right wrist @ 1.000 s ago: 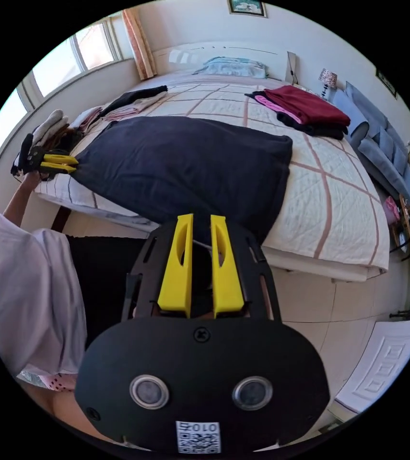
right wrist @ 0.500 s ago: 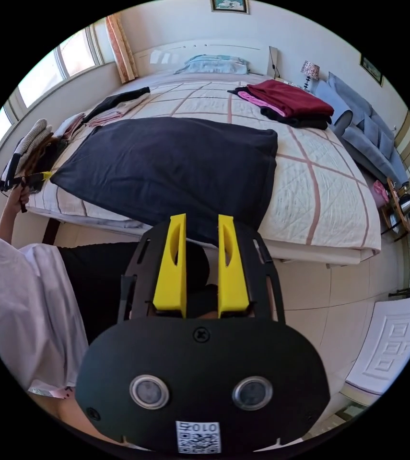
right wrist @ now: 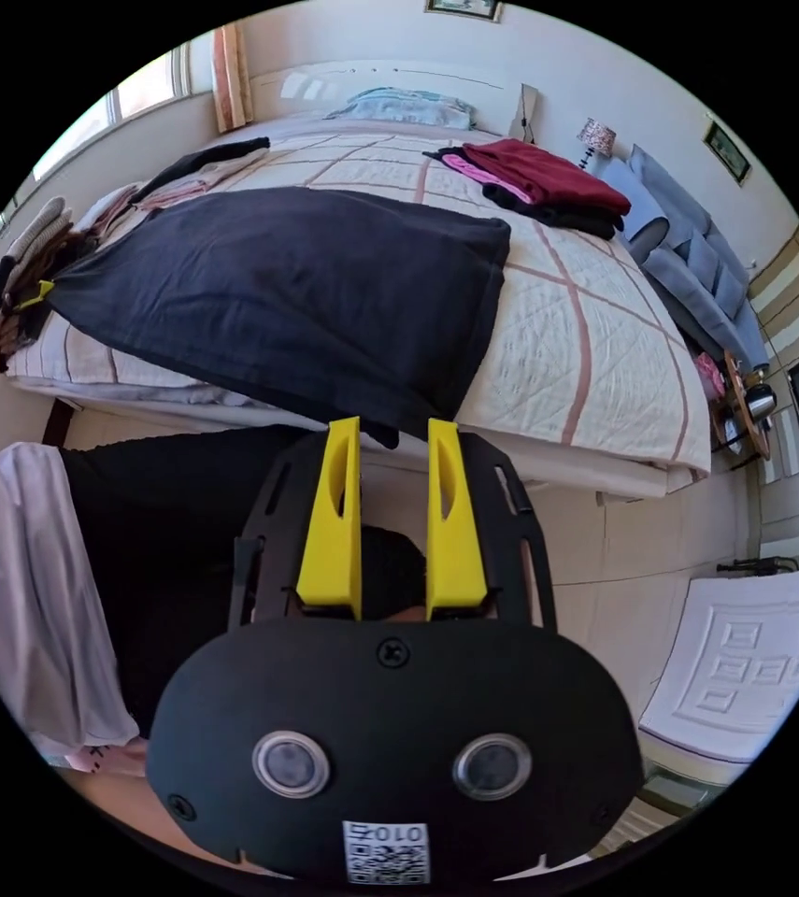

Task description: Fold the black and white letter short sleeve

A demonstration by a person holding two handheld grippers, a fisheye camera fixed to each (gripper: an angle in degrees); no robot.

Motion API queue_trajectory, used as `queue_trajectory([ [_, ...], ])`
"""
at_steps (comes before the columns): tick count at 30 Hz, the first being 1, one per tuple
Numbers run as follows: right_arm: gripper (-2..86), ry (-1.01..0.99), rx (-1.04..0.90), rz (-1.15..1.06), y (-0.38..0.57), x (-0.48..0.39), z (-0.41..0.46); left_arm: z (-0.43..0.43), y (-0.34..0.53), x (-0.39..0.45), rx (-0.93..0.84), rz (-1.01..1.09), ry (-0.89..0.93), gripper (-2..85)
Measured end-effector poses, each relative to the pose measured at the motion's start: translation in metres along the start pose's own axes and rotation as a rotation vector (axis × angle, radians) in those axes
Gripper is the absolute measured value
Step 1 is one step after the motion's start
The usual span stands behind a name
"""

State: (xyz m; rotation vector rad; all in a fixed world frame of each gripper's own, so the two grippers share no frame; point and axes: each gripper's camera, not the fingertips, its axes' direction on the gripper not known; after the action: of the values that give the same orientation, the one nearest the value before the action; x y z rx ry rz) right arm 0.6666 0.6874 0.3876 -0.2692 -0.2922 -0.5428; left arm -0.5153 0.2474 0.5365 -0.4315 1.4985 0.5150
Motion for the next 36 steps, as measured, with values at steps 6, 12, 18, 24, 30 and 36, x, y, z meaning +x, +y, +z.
queue_trajectory([
  [6, 3.8, 0.020, 0.054, 0.021, 0.003, -0.010, 0.014, -0.007, 0.004, -0.012, 0.044, -0.014, 0.048, -0.1],
  [12, 3.2, 0.025, 0.082, -0.009, 0.017, -0.020, 0.019, -0.023, 0.003, -0.022, 0.088, -0.002, 0.096, -0.1],
  [18, 3.2, 0.010, -0.010, -0.046, 0.023, -0.038, 0.079, 0.000, 0.013, -0.064, -0.008, -0.090, 0.031, 0.2],
  [24, 3.9, -0.038, -0.048, -0.016, 0.034, -0.027, 0.095, 0.025, 0.016, -0.069, -0.173, -0.061, -0.053, 2.7],
  [30, 4.3, -0.096, 0.208, 0.023, 0.033, -0.051, 0.056, -0.005, 0.019, -0.072, -0.080, -0.095, -0.113, 5.7],
  [36, 5.0, -0.275, 0.294, -0.071, -0.007, -0.112, 0.079, 0.011, -0.003, -0.074, -0.106, -0.085, -0.120, 7.8],
])
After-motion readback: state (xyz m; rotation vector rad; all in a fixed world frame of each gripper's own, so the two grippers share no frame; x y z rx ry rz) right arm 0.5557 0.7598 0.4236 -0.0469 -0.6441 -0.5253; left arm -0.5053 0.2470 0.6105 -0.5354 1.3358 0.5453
